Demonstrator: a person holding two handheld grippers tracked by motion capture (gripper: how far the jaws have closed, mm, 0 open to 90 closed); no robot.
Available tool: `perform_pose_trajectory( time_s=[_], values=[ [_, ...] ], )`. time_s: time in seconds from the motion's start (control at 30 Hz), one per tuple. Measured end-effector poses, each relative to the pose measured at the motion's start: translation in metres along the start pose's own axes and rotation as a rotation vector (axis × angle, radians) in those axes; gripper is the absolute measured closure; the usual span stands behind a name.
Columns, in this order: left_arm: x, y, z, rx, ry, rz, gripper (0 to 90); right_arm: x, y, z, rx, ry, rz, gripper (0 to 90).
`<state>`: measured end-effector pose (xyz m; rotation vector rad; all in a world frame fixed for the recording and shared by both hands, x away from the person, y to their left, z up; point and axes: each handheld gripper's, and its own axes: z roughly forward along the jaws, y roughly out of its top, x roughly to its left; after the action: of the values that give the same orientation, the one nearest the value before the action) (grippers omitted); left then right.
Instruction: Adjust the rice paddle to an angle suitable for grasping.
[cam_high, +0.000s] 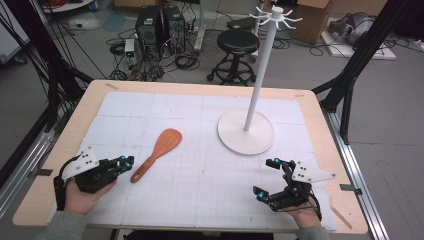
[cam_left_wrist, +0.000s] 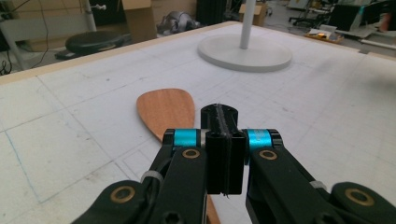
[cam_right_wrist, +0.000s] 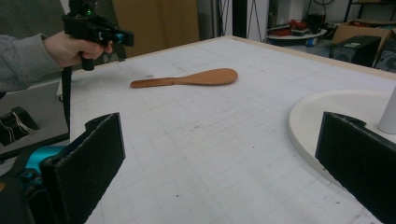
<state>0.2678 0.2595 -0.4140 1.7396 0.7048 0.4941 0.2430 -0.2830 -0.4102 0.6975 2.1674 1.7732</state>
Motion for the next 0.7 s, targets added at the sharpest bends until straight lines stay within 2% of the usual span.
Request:
perform_pose_trajectory(
  time_s=[0.07, 0.13, 0.17, 0.2, 0.23, 0.37, 0.43, 0.5, 0.53, 0.6, 0.7],
  values=[
    [0.006, 0.001, 0.006, 0.020, 0.000, -0.001, 89.7, 0.000, 0.000, 0.000, 0.001, 0.000, 0.004, 0.0],
    [0.013, 0.001, 0.013, 0.017, -0.030, -0.028, 89.7, -0.001, 0.000, 0.001, 0.004, -0.001, 0.001, 0.0],
    [0.013, 0.001, 0.013, 0.017, -0.030, -0.028, 89.6, -0.001, 0.000, 0.001, 0.004, -0.001, 0.001, 0.0],
    [0.016, 0.001, 0.017, 0.023, -0.046, -0.032, 89.6, -0.001, -0.001, 0.002, 0.024, -0.010, -0.010, 0.0],
    [0.021, -0.001, 0.023, 0.045, -0.063, -0.014, 89.6, -0.001, -0.001, 0.003, 0.031, -0.007, -0.014, 0.0],
    [0.029, -0.002, 0.033, 0.064, -0.085, -0.046, 89.6, 0.000, -0.003, 0.008, 0.065, 0.010, -0.024, 0.0],
    [0.032, 0.002, 0.037, 0.092, -0.072, -0.068, 89.6, 0.001, -0.003, 0.009, 0.069, 0.016, -0.026, 0.0],
    [0.036, 0.007, 0.042, 0.120, -0.022, -0.114, 89.5, 0.001, -0.003, 0.009, 0.069, 0.013, -0.027, 0.0],
    [0.039, 0.010, 0.044, 0.120, -0.020, -0.126, 89.5, 0.001, -0.003, 0.009, 0.069, 0.010, -0.033, 0.0],
    [0.041, 0.017, 0.048, 0.132, -0.006, -0.104, 89.5, 0.001, -0.002, 0.009, 0.067, 0.011, -0.038, 0.0],
    [0.046, 0.024, 0.056, 0.144, 0.006, -0.109, 89.6, 0.001, -0.002, 0.010, 0.068, 0.015, -0.034, 0.0]
  ],
)
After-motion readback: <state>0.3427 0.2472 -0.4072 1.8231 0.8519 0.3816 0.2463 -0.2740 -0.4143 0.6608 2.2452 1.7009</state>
